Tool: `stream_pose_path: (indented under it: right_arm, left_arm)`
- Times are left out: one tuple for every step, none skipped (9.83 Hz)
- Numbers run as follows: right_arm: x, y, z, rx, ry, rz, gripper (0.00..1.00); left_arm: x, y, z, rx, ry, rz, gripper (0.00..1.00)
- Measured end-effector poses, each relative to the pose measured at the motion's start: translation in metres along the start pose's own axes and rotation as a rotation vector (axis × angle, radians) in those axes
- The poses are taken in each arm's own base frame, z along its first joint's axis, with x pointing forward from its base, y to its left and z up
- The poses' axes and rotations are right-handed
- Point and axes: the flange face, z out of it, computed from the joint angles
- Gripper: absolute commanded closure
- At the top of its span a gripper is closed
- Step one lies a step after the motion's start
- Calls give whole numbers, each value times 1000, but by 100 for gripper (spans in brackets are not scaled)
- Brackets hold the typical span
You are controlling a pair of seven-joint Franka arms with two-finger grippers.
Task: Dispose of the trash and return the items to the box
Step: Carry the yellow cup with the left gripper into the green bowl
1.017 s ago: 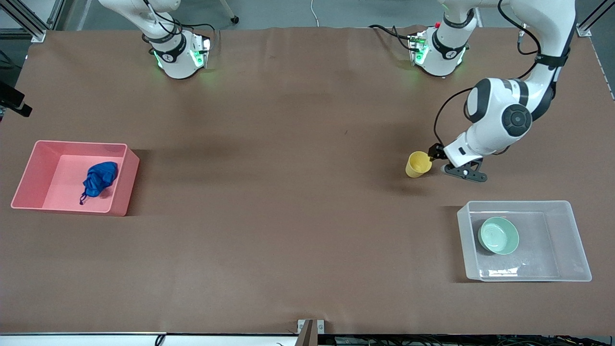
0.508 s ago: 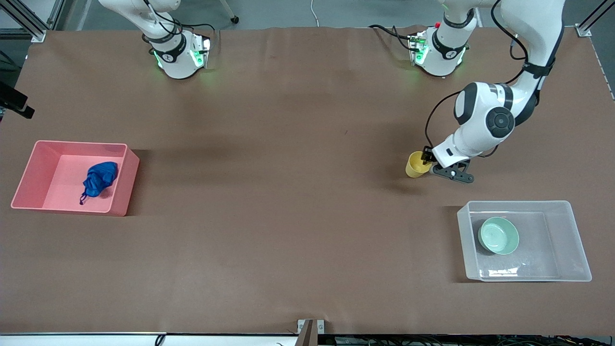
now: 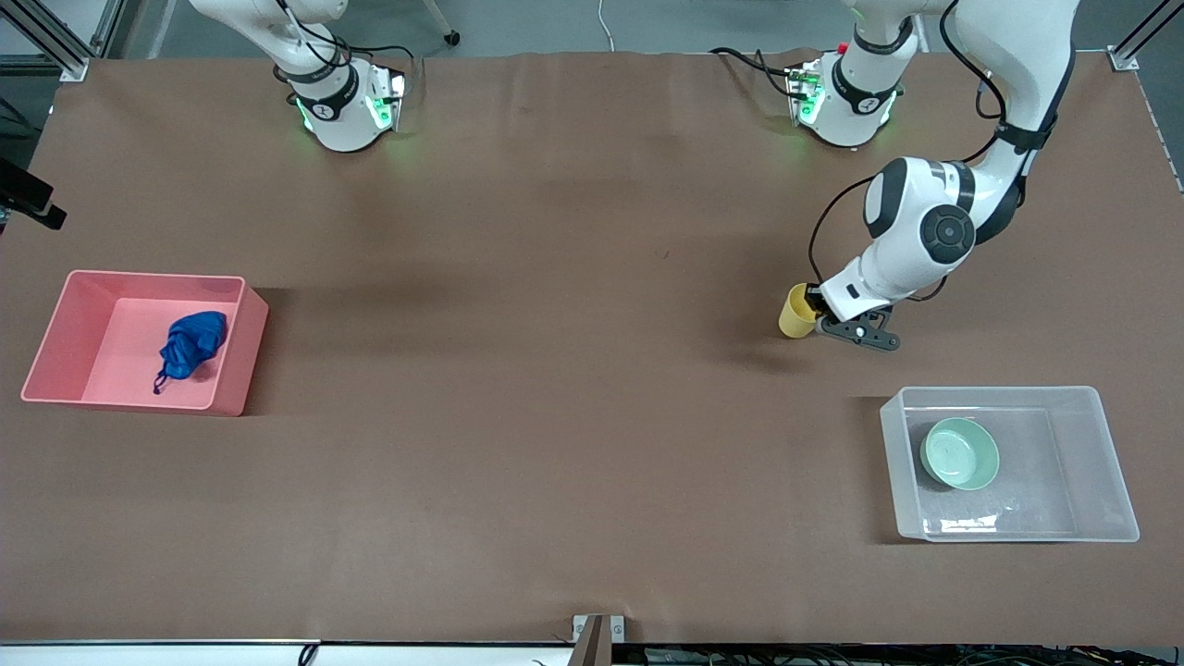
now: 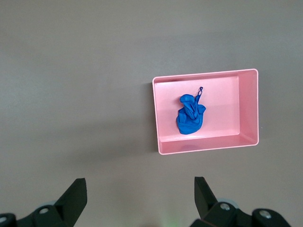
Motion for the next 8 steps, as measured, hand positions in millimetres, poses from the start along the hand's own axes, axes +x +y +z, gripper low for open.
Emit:
stream_pose_path:
  right_arm:
    - [0, 0, 0, 0, 0, 0, 0]
    - [0, 0, 0, 1, 0, 0, 0]
    - [0, 0, 0, 2, 0, 1, 0]
    - [0, 0, 1, 3, -1, 1, 0]
    - [0, 0, 1, 4, -1, 1, 0]
    - [1, 1, 1, 4, -2, 1, 0]
    - [1, 1, 1, 4, -2, 2, 0]
    - [1, 1, 1, 4, -3, 2, 0]
  left_arm:
    - [11, -2, -18, 0, 7, 11, 100]
    - [26, -12, -44, -5, -12, 21, 100]
    - [44, -33, -78, -12, -34, 37, 100]
    - [61, -60, -112, -19, -46, 58, 100]
    - [80, -88, -137, -23, -50, 70, 100]
    - [102, -116, -151, -17, -41, 62, 100]
    - [122, -143, -155, -2, -25, 39, 100]
    - [138, -167, -151, 16, -14, 14, 100]
